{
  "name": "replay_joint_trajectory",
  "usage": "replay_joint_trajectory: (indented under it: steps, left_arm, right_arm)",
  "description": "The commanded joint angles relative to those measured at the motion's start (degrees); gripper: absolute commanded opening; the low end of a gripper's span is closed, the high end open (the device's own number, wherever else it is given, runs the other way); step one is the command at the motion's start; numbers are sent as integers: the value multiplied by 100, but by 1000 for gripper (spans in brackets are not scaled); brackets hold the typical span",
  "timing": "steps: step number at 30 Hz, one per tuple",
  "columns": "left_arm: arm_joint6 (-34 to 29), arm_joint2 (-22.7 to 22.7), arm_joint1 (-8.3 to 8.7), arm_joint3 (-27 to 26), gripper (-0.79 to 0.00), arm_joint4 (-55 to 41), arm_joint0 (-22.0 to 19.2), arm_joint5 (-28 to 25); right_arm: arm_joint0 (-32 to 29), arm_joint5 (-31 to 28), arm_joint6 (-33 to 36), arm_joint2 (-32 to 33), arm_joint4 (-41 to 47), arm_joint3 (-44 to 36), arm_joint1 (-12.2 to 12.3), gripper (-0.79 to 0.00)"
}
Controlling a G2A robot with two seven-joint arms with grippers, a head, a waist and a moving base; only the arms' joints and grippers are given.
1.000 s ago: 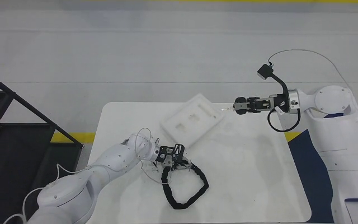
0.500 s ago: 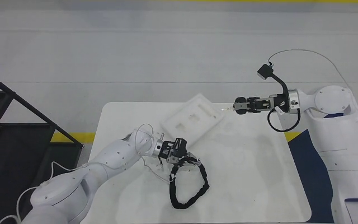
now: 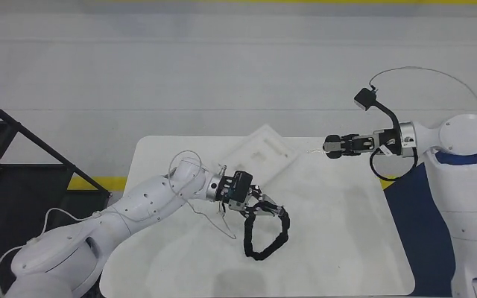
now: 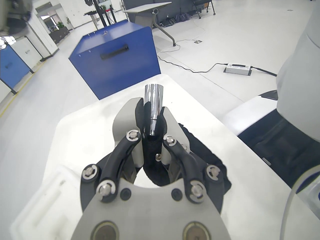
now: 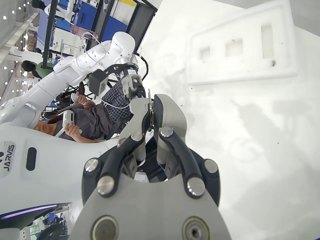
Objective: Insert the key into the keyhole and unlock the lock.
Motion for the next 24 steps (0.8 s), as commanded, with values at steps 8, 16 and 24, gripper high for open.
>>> replay_joint_trajectory:
  steps: [8,16,24]
  left_arm:
    - [-52,-132,-151,-47,-785,-841,-274,-52]
    - [47,-9,-630,496,-785,-857,-626,47]
    - [336,262,-1236,1350,-785,-748,-775,336]
  right_arm:
    - [-778,254,-160,865,65,-1202,250,-785]
    - [-1225,340,-175,1084,-130,-1813,365,-785]
    - [-1336,532,-521,990,-695,-2055,437,-785]
